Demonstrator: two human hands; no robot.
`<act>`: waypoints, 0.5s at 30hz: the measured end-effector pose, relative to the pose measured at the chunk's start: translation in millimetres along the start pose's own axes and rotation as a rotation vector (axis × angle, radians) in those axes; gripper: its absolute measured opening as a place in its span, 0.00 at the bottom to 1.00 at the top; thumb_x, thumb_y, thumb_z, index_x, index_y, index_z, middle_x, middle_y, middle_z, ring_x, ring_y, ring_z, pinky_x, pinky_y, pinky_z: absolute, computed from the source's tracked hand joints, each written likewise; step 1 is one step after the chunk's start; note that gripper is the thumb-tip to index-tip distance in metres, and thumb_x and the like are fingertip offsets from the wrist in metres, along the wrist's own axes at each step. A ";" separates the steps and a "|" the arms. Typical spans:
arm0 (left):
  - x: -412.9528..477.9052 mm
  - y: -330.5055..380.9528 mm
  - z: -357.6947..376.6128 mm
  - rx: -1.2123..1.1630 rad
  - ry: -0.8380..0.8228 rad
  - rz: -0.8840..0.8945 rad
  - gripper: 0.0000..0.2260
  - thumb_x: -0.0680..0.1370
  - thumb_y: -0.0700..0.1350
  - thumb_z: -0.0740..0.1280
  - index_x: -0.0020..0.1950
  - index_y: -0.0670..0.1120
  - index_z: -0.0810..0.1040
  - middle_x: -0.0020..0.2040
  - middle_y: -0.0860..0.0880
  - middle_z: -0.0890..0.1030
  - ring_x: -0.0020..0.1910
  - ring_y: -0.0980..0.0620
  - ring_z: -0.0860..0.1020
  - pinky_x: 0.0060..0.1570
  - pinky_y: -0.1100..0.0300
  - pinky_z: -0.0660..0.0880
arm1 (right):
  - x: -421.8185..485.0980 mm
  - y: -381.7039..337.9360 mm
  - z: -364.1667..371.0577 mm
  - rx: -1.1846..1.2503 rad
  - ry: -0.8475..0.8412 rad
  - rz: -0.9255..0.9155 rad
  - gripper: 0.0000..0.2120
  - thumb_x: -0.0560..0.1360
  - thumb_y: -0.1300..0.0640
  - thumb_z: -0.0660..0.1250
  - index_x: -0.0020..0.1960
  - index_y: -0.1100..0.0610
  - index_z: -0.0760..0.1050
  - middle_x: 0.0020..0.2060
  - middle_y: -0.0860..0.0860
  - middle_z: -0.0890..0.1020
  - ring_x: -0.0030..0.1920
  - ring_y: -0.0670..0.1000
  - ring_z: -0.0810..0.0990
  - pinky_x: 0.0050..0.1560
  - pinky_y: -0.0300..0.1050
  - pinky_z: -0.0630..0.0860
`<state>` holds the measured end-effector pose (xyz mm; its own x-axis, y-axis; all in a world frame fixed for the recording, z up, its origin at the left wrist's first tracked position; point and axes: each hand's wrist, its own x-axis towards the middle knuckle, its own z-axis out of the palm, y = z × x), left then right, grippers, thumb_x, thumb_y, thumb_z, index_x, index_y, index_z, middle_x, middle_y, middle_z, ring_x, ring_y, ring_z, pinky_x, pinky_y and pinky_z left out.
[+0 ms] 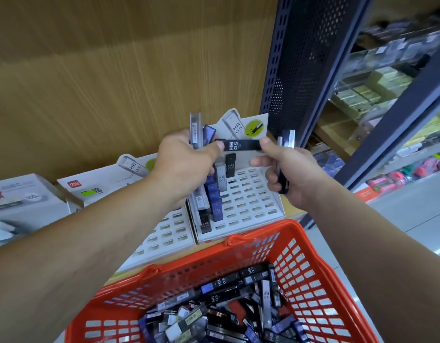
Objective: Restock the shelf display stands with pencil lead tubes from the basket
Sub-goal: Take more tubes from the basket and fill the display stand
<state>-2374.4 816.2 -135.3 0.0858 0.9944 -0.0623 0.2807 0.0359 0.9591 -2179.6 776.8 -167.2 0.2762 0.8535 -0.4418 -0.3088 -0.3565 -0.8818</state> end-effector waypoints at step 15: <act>17.3 -7.2 11.0 0.668 -0.061 0.352 0.10 0.78 0.47 0.73 0.40 0.46 0.77 0.30 0.52 0.73 0.29 0.55 0.70 0.30 0.58 0.66 | -9.5 17.2 -40.1 0.324 -0.193 0.130 0.14 0.86 0.56 0.56 0.64 0.61 0.76 0.38 0.55 0.78 0.35 0.54 0.77 0.40 0.51 0.79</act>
<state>-2364.4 832.0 -146.3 0.3249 0.9280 0.1825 0.7449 -0.3700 0.5551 -2151.0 747.4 -184.9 0.0494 0.8760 -0.4798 -0.6091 -0.3543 -0.7095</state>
